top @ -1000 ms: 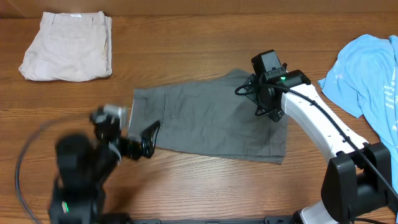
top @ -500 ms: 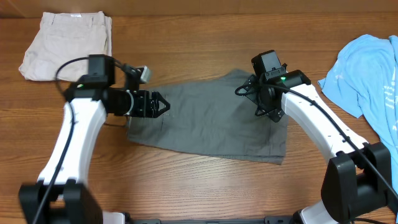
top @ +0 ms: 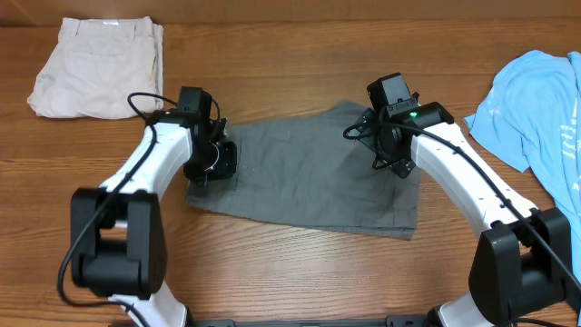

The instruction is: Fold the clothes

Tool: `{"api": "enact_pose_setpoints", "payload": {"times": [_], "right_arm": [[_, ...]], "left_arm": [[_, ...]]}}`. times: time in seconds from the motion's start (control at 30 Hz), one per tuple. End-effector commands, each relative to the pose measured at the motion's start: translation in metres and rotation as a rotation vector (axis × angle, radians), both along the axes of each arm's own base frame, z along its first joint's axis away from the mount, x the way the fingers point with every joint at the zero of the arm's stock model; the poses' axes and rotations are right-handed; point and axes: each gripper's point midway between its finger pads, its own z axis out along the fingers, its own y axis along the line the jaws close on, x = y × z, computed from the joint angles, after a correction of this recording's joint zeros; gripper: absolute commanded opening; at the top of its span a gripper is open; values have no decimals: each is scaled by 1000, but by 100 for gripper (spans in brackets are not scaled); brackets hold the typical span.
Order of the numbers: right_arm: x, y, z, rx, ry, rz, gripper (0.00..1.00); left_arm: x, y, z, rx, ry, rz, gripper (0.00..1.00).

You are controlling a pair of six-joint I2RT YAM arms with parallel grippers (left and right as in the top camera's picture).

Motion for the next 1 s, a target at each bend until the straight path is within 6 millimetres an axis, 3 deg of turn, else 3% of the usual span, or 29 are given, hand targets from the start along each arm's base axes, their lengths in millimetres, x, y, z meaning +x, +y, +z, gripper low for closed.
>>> {"api": "enact_pose_setpoints", "payload": {"times": [0.0, 0.13, 0.3, 0.63, 0.87, 0.9, 0.97], "right_arm": [[3, -2, 5, 3, -17, -5, 100], [1, -3, 3, 2, -13, -5, 100], [0, -3, -2, 2, -11, -5, 100], [-8, -5, -15, 0, 13, -3, 100], [-11, 32, -31, 148, -5, 152, 99], [-14, 35, -34, 153, -4, 168, 92], [-17, 40, -38, 165, -1, 184, 63]], "left_arm": [[7, 7, -21, 48, 33, 41, 4], [12, 18, -36, 100, 38, 75, 4], [14, 42, -39, 150, 46, 159, 4], [-8, 126, -46, 196, 151, 514, 4], [-24, 157, -49, 170, 207, 689, 4], [-25, 157, -49, 154, 211, 696, 4], [-25, 156, -49, 140, 216, 702, 4]]}}
